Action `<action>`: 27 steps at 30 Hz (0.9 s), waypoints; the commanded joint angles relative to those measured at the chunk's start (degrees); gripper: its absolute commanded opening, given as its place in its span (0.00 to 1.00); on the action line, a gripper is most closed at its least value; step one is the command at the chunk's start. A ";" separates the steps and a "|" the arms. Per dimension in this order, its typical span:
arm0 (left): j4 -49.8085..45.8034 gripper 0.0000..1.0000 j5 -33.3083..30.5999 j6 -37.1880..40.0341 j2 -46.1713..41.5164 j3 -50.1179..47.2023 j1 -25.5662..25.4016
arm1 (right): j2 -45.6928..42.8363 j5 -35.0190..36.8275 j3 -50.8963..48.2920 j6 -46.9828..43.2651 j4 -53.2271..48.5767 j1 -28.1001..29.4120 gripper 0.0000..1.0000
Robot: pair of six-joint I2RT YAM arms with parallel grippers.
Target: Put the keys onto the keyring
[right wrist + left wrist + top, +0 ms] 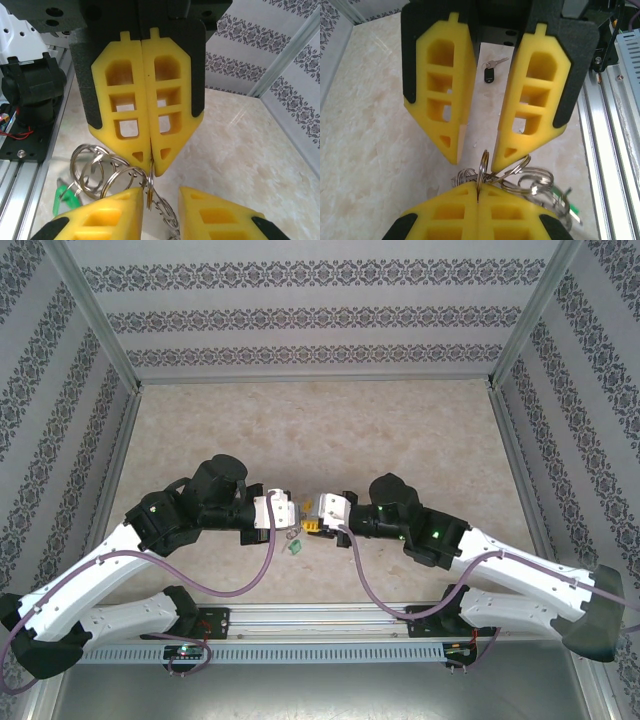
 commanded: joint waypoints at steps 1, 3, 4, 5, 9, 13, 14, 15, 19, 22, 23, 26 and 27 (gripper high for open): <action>-0.03 0.00 0.58 0.78 0.00 0.95 -0.72 | 0.99 -1.89 2.04 1.03 2.83 0.63 0.25; -0.02 0.00 0.65 0.75 0.02 0.94 -0.81 | 1.40 -2.03 2.25 1.03 2.92 0.62 0.21; 0.08 0.00 0.64 0.75 0.03 0.91 -0.81 | 1.67 -2.00 2.42 0.96 3.03 0.62 0.17; 0.12 0.00 0.65 0.76 0.15 0.84 -0.81 | 1.86 -1.83 2.51 0.94 3.10 0.67 0.12; 1.21 0.00 1.09 -0.40 -0.69 -0.04 -0.81 | 1.83 -0.47 2.37 0.68 3.16 0.58 0.00; 6.69 0.03 1.95 -4.45 -4.03 -3.50 -0.74 | -0.21 -1.10 0.02 1.67 6.76 0.62 0.00; 8.63 0.06 2.47 -5.70 -5.13 -4.72 -0.73 | -0.68 -1.58 -0.64 2.08 8.04 0.62 0.00; 11.09 0.10 2.98 -7.67 -6.20 -6.14 -0.64 | -1.19 -2.18 -1.20 2.52 9.44 0.62 0.00; 19.34 0.22 4.85 -13.32 -10.09 -10.41 -0.02 | -2.83 -4.99 -3.97 5.56 16.27 0.45 0.00; 23.97 0.22 6.12 -16.44 -12.07 -12.42 0.46 | -3.37 -7.07 -5.31 8.05 20.79 0.36 0.00; 25.16 0.22 6.44 -17.25 -12.70 -12.99 0.55 | -3.54 -7.54 -5.62 8.59 21.82 0.40 0.00; 28.19 0.20 6.93 -19.14 -14.04 -14.20 0.86 | -4.07 -9.36 -7.16 11.33 26.77 -0.05 0.00; 29.07 0.18 7.17 -19.59 -14.43 -14.57 0.95 | -4.06 -10.02 -7.47 12.20 28.14 -0.27 0.00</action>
